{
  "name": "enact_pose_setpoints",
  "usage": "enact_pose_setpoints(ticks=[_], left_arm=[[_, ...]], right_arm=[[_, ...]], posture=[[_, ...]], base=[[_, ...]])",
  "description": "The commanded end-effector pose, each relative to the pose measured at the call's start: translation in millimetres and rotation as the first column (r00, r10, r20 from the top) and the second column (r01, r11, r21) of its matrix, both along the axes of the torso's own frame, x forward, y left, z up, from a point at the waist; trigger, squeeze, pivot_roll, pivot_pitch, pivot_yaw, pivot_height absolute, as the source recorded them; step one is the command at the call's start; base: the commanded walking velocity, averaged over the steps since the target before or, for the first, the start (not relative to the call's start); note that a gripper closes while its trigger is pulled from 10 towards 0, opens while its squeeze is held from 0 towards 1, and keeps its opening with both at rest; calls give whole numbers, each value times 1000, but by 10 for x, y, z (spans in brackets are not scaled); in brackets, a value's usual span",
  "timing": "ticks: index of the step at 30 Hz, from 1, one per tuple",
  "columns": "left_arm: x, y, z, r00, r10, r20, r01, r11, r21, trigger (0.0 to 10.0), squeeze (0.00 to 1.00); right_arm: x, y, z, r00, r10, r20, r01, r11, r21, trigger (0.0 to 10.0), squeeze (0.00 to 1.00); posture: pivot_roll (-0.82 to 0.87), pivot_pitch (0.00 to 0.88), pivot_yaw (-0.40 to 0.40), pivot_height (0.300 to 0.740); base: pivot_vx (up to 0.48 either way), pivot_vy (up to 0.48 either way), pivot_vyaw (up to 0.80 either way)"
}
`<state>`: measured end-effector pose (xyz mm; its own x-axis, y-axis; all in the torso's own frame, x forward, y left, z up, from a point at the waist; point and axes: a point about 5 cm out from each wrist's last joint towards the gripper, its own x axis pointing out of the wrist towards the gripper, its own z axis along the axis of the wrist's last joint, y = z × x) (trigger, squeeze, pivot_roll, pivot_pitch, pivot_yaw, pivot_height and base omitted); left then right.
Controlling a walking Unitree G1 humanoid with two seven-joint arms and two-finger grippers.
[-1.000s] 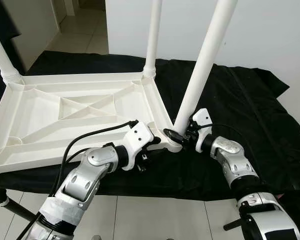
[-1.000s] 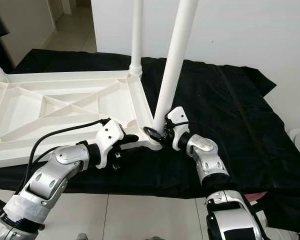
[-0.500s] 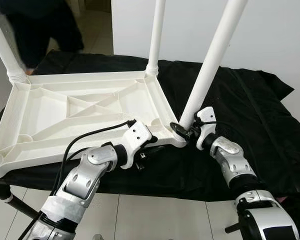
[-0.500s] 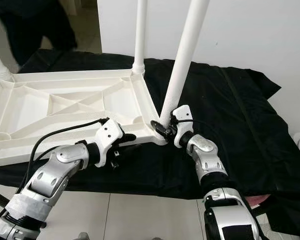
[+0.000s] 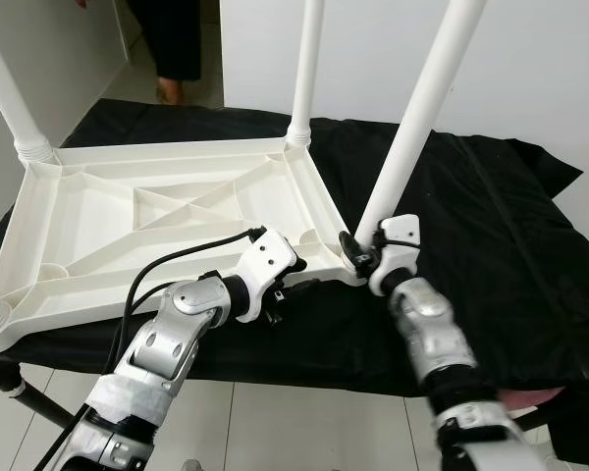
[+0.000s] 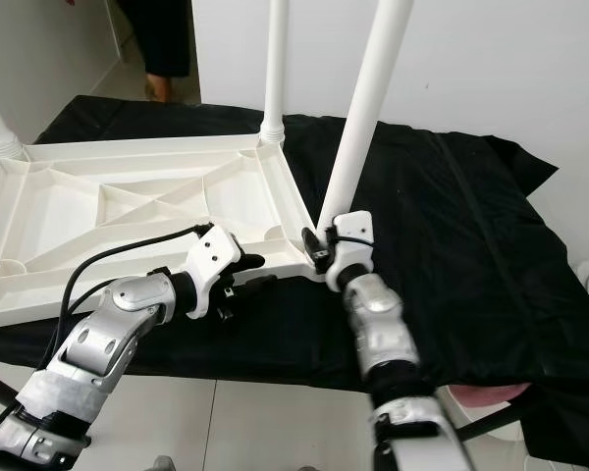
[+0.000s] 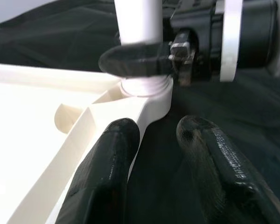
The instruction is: Building children table
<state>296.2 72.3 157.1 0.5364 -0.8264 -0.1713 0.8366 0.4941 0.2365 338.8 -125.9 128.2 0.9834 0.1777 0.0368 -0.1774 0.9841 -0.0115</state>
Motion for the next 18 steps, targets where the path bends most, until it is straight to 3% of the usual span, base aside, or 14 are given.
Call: enact_pose_setpoints(ticks=[1, 3, 5, 8, 11, 12, 13, 14, 18], left_arm=[[72, 50, -6, 991, 132, 31, -131, 991, -8, 10000, 0], [97, 53, -1, 989, 144, 34, -144, 990, -9, 10000, 0], [97, 53, -1, 989, 144, 34, -144, 990, -9, 10000, 0], [118, 55, 2, 987, 156, 38, -156, 988, -7, 10000, 0], [124, 60, 1, 987, 157, 39, -156, 988, -6, 10000, 0], [130, 64, -2, 986, 160, 39, -160, 987, -5, 10000, 0], [130, 64, -2, 986, 160, 39, -160, 987, -5, 10000, 0], [134, 68, -3, 986, 162, 39, -162, 987, -4, 10000, 0], [144, 75, -7, 985, 168, 40, -168, 986, -4, 10000, 0]], right_arm=[[-34, -58, -104, 997, -60, -45, 58, 998, -39, 10000, 0], [-67, 87, -110, 997, -58, -45, 58, 998, -18, 10000, 0], [-67, 87, -110, 997, -58, -45, 58, 998, -18, 10000, 0], [-109, 266, -126, 997, -35, -62, 37, 999, 22, 10000, 0], [-124, 259, -113, 997, -46, -63, 47, 999, 20, 10000, 0], [-122, 224, -103, 997, -52, -55, 52, 999, 10, 10000, 376], [-122, 224, -103, 997, -52, -55, 52, 999, 10, 10000, 376], [-114, 181, -97, 997, -53, -52, 54, 999, 10, 10000, 1000], [-99, 86, -51, 998, -55, -30, 55, 998, 9, 10000, 1000]], posture=[[-19, 0, -65, 740], [-17, 0, -63, 740], [-17, 0, -63, 740], [-17, 0, -62, 740], [-19, 0, -61, 740], [-18, 0, -61, 740], [-18, 0, -61, 740], [-18, 0, -62, 740], [-16, 0, -63, 740]], base=[[0, 0, 0], [0, 0, 0], [0, 0, 0], [0, 0, 0], [0, 0, 0], [0, 0, 0], [0, 0, 0], [0, 0, 0], [0, 0, 0]])
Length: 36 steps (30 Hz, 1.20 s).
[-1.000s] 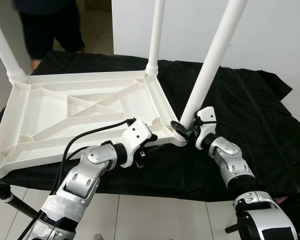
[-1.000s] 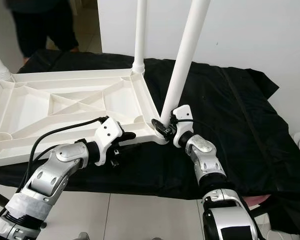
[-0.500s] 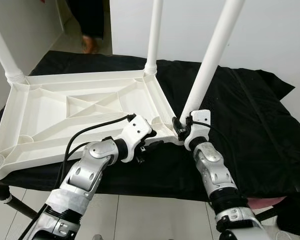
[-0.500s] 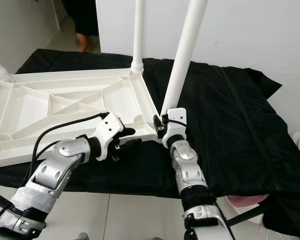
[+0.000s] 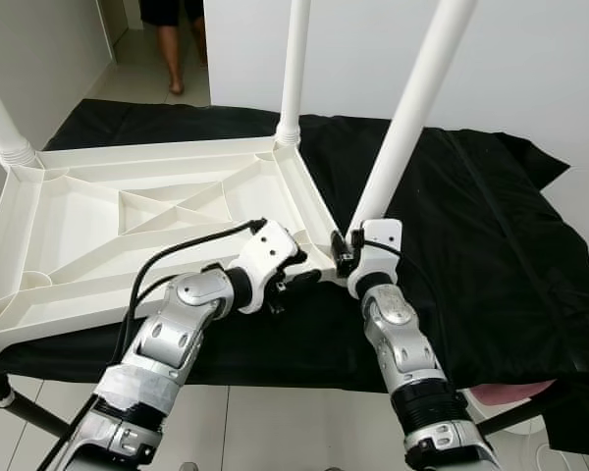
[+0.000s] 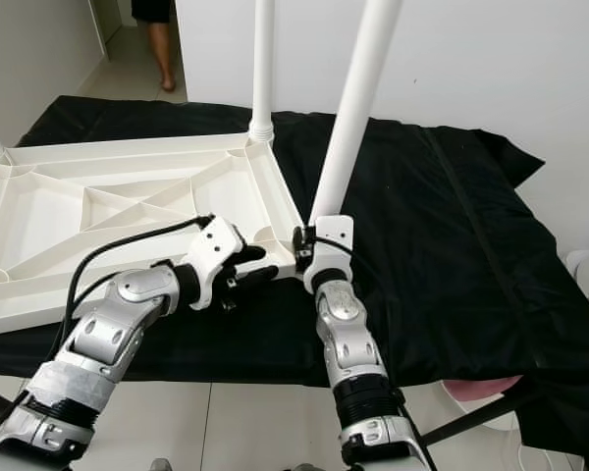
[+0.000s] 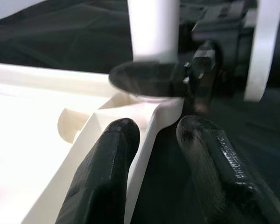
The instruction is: Building children table
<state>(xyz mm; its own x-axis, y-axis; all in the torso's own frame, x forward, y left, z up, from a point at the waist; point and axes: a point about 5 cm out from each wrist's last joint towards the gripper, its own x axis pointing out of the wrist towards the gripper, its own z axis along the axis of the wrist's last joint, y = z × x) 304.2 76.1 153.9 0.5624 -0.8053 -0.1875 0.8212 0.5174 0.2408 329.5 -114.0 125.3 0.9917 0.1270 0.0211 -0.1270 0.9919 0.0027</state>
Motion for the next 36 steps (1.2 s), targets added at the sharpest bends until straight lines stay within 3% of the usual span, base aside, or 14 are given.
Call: enact_pose_setpoints(ticks=[1, 2, 3, 4, 9, 12, 19, 21, 23, 28, 30, 31, 33, 36], left_arm=[[66, 37, 22, 990, 136, 46, -135, 991, -18, 10000, 0], [69, 39, 19, 989, 137, 45, -137, 990, -18, 10000, 0], [70, 40, 17, 989, 138, 45, -137, 990, -17, 10000, 0], [71, 41, 17, 989, 138, 45, -138, 990, -17, 10000, 0], [65, 42, 16, 989, 137, 46, -137, 990, -17, 10000, 0], [49, 35, 17, 990, 130, 46, -130, 991, -17, 10000, 0], [39, 19, 19, 991, 125, 48, -124, 992, -21, 10000, 0], [20, 8, 18, 992, 116, 47, -115, 993, -22, 10000, 0], [20, 8, 18, 992, 116, 47, -115, 993, -22, 10000, 0], [3, 2, 22, 993, 106, 45, -105, 994, -22, 10000, 0], [-6, -4, 24, 994, 102, 45, -101, 995, -22, 10000, 0], [-9, -6, 24, 994, 100, 45, -99, 995, -22, 10000, 0], [-14, -9, 22, 994, 101, 47, -100, 995, -22, 10000, 0], [-17, -9, 22, 994, 101, 47, -100, 995, -24, 10000, 0]], right_arm=[[3, -70, -5, 1000, -1, -4, 1, 1000, -3, 10000, 1000], [15, -105, 16, 1000, 19, 10, -19, 1000, -18, 10000, 1000], [31, -136, 25, 998, 56, 16, -56, 998, -25, 10000, 753], [43, -158, 38, 994, 104, 26, -103, 994, -39, 10000, 0], [63, -211, 65, 981, 191, 38, -189, 981, -51, 10000, 0], [91, -270, 91, 946, 323, 33, -318, 943, -97, 10000, 0], [124, -295, 79, 904, 427, 2, -423, 896, -132, 10000, 0], [148, -284, 83, 857, 514, -17, -510, 845, -161, 10000, 0], [148, -284, 83, 857, 514, -17, -510, 845, -161, 10000, 0], [163, -272, 51, 798, 600, -57, -599, 780, -180, 10000, 0], [169, -280, 16, 783, 617, -83, -620, 762, -188, 4275, 0], [169, -283, 7, 780, 620, -90, -624, 758, -191, 4275, 0], [174, -301, -12, 781, 617, -96, -623, 759, -186, 0, 0], [176, -314, -20, 784, 613, -97, -620, 764, -178, 0, 0]], posture=[[-17, 0, -63, 740], [-15, 0, -64, 740], [-14, 0, -64, 740], [-14, 0, -64, 740], [-11, 0, -64, 740], [-11, 0, -64, 740], [-7, 0, -65, 740], [-3, 0, -66, 740], [-3, 0, -66, 740], [-1, 0, -64, 740], [4, 0, -69, 740], [4, 0, -69, 740], [6, 0, -74, 740], [6, 0, -74, 740]], base=[[0, 0, 0], [0, 0, 0], [0, 0, 0], [0, 0, 0], [0, 0, 0], [0, 0, 0], [0, 0, 0], [0, 0, 0], [0, 0, 0], [0, 0, 0], [0, 0, 0], [0, 0, 0], [0, 0, 0], [0, 0, 0]])
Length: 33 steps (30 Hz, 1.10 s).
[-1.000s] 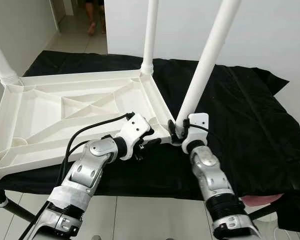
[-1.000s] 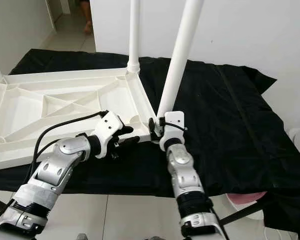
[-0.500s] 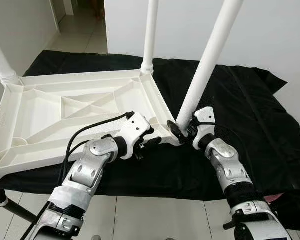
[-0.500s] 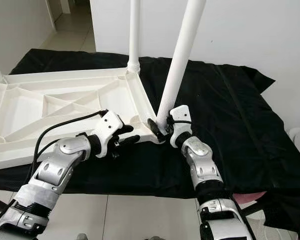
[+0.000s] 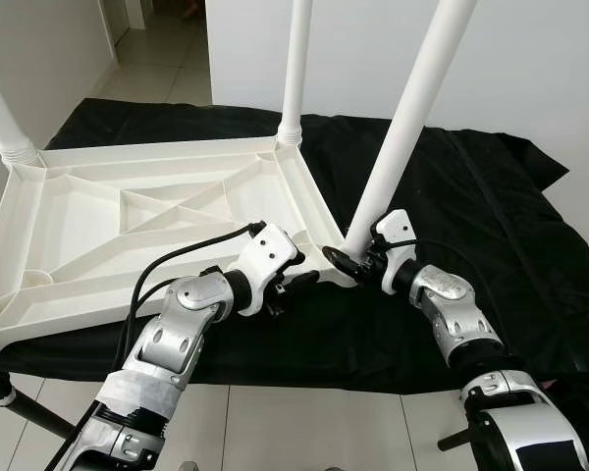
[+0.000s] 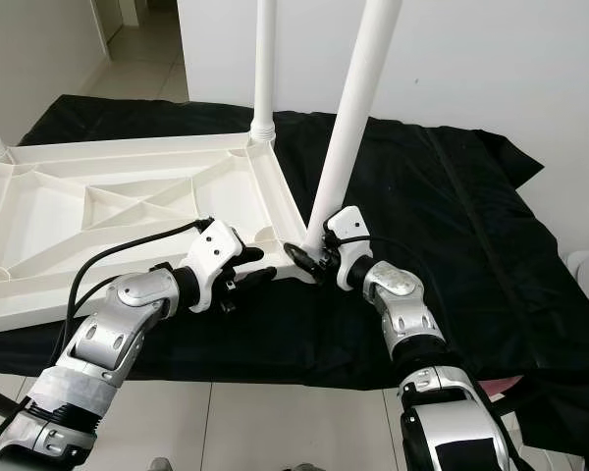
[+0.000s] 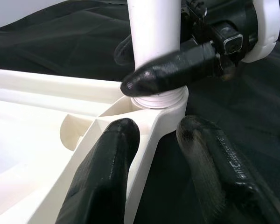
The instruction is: Building children table
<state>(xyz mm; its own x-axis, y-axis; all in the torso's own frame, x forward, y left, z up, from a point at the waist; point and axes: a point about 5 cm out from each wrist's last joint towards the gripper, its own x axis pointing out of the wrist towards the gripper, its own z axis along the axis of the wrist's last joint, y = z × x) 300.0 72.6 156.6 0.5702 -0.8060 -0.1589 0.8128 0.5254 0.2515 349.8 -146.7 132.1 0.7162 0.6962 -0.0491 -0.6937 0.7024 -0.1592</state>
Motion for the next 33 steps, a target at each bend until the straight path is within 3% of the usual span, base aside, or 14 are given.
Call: enact_pose_setpoints(ticks=[1, 5, 6, 8, 9, 15, 24, 28, 32, 33], left_arm=[[24, 26, -4, 995, 97, 22, -97, 995, -6, 10000, 0], [22, 31, -17, 994, 103, 22, -103, 995, -12, 10000, 0], [23, 28, -23, 994, 105, 22, -105, 994, -14, 10000, 0], [23, 28, -23, 994, 105, 22, -105, 994, -14, 10000, 0], [22, 22, -28, 994, 107, 19, -106, 994, -18, 10000, 0], [46, 17, -18, 993, 115, 22, -114, 993, -17, 10000, 0], [70, 30, -9, 992, 122, 29, -122, 992, -15, 10000, 0], [75, 26, -11, 992, 122, 29, -122, 992, -14, 10000, 0], [93, 14, -2, 992, 121, 31, -120, 993, -14, 10000, 0], [93, 14, -2, 992, 121, 31, -120, 993, -14, 10000, 0]], right_arm=[[-28, 13, -89, 999, 22, -33, -23, 999, -36, 0, 0], [-17, -10, -104, 999, 16, -38, -16, 1000, -21, 0, 0], [-15, -17, -108, 999, 6, -37, -6, 1000, -17, 4588, 0], [-15, -17, -108, 999, 6, -37, -6, 1000, -17, 4588, 0], [-10, -25, -113, 999, -7, -39, 6, 1000, -10, 10000, 0], [47, -99, -154, 980, -199, -29, 199, 980, -14, 10000, 0], [21, -55, -190, 961, -275, -39, 275, 961, 21, 10000, 0], [-8, 22, -203, 928, -367, -65, 371, 925, 78, 10000, 0], [-50, 133, -223, 851, -512, -116, 525, 839, 142, 10000, 0], [-50, 133, -223, 851, -512, -116, 525, 839, 142, 10000, 0]], posture=[[6, 0, -74, 740], [2, 0, -79, 740], [0, 0, -79, 740], [0, 0, -79, 740], [-1, 0, -79, 740], [1, 0, -79, 740], [-1, 0, -77, 740], [-5, 0, -74, 740], [-6, 0, -73, 740], [-6, 0, -73, 740]], base=[[0, 0, 0], [0, 0, 0], [0, 0, 0], [0, 0, 0], [0, 0, 0], [0, 0, 0], [0, 0, 0], [0, 0, 0], [0, 0, 0], [0, 0, 0]])
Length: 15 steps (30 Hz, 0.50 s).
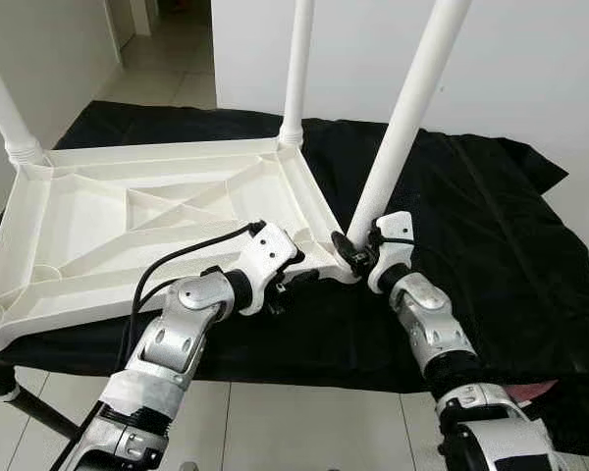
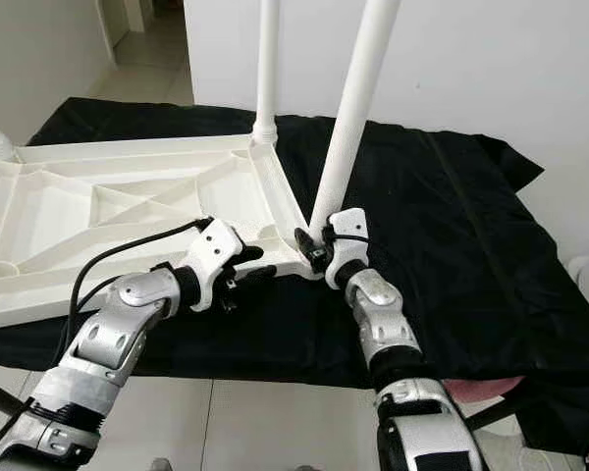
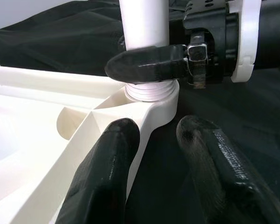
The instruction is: Building children table
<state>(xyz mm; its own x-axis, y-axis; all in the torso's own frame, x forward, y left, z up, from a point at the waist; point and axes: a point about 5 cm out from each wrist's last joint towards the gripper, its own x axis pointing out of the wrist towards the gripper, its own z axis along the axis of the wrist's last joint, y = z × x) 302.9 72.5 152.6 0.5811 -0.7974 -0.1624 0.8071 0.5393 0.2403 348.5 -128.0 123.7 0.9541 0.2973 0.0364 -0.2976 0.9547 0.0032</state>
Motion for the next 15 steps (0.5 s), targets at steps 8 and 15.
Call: enact_pose_setpoints(ticks=[8, 15], left_arm=[[82, 20, 52, 994, 101, 48, -101, 995, -8, 10000, 0], [100, 24, 64, 994, 99, 53, -99, 995, -6, 10000, 0]], right_arm=[[-138, 187, -150, 977, -204, -62, 206, 978, 18, 10000, 0], [-191, 296, -120, 974, -216, -70, 218, 975, 33, 10000, 0]], posture=[[-8, 0, -67, 740], [-8, 0, -68, 740]], base=[[0, 0, 0], [0, 0, 0]])
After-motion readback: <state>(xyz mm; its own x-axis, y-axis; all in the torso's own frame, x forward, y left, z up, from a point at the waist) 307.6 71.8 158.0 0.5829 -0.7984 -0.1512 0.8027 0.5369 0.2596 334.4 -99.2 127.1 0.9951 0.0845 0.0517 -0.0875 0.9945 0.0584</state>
